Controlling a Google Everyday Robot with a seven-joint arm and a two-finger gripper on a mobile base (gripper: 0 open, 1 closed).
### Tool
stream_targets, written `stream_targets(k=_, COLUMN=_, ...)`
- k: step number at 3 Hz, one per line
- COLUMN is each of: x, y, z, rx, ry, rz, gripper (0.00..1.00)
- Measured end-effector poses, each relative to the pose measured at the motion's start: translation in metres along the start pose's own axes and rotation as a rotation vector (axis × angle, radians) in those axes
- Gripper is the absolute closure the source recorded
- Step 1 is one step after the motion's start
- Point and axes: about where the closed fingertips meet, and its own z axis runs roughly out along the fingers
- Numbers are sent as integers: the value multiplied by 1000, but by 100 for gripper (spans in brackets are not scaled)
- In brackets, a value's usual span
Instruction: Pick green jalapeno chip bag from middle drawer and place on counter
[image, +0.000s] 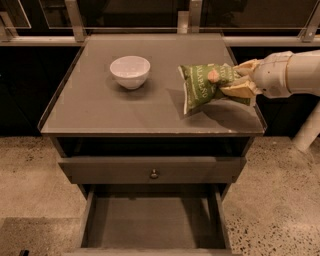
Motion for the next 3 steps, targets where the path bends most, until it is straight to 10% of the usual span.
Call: stream_targets(k=3, x=0, y=0, z=0, rx=0, ry=0, rz=0, gripper=11)
